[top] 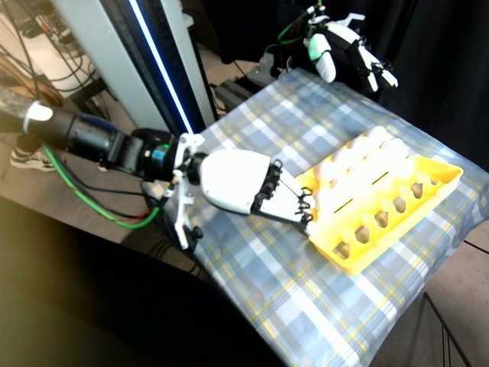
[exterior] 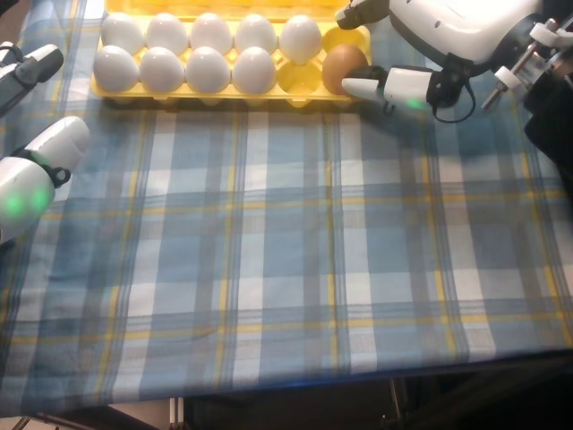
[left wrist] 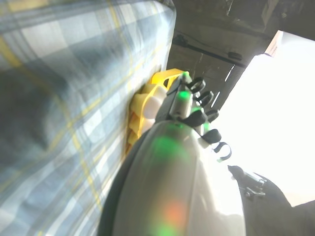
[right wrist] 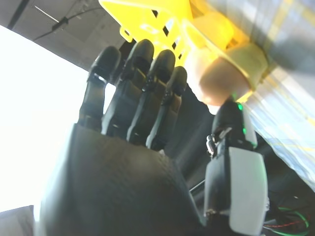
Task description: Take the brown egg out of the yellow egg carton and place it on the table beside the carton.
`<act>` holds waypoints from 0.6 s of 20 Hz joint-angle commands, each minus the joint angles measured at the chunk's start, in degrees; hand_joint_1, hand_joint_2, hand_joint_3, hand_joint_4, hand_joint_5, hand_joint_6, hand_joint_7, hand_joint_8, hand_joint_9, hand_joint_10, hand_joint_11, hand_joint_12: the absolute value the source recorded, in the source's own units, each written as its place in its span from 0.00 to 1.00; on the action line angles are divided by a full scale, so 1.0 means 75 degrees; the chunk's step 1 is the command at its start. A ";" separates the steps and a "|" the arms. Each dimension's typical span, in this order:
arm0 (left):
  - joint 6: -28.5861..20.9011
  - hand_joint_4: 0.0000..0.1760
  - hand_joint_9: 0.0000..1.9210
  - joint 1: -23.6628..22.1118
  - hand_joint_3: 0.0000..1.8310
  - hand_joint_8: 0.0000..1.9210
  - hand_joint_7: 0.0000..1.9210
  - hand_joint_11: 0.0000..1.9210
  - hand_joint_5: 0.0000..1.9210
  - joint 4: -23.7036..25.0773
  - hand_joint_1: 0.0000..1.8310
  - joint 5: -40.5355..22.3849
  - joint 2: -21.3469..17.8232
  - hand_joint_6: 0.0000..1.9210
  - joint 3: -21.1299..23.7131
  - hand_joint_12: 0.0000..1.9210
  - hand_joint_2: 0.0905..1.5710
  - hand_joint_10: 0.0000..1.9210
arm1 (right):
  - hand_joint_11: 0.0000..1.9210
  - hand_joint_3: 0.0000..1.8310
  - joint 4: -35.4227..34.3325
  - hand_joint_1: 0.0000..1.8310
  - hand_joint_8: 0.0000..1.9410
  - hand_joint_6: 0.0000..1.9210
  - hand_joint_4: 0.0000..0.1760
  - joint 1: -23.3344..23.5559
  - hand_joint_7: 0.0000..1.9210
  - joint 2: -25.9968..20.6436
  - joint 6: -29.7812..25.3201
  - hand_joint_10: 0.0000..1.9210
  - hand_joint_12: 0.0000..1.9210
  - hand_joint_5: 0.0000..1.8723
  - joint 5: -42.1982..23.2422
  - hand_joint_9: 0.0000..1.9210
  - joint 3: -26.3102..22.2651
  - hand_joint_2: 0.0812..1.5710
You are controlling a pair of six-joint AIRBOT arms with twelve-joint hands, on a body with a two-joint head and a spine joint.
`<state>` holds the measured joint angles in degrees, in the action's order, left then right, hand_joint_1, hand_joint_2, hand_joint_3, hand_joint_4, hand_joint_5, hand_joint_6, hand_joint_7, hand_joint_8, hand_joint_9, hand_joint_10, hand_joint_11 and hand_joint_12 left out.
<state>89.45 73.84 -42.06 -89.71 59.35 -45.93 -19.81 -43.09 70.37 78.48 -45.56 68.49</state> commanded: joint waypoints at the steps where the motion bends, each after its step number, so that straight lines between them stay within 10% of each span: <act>1: -0.0067 0.36 0.00 -0.0047 0.00 0.00 0.06 0.00 0.22 0.0340 0.28 -0.0884 -0.0071 0.00 -0.0055 0.00 0.82 0.00 | 0.10 0.00 0.0126 0.44 0.00 0.00 0.00 0.0122 0.47 0.0039 0.0015 0.00 0.47 0.45 -0.0722 0.42 0.0064 0.67; 12: -0.0067 0.40 0.00 -0.0054 0.00 0.00 0.06 0.00 0.22 0.0389 0.27 -0.0766 -0.0086 0.00 -0.0090 0.00 0.82 0.00 | 0.12 0.00 0.0154 0.51 0.00 0.00 0.00 0.0134 0.50 0.0139 -0.0263 0.00 0.54 0.49 -0.0620 0.46 0.0178 0.67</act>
<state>89.45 73.84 -41.41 -88.97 59.11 -46.37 -19.88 -42.98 71.20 76.53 -43.94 69.69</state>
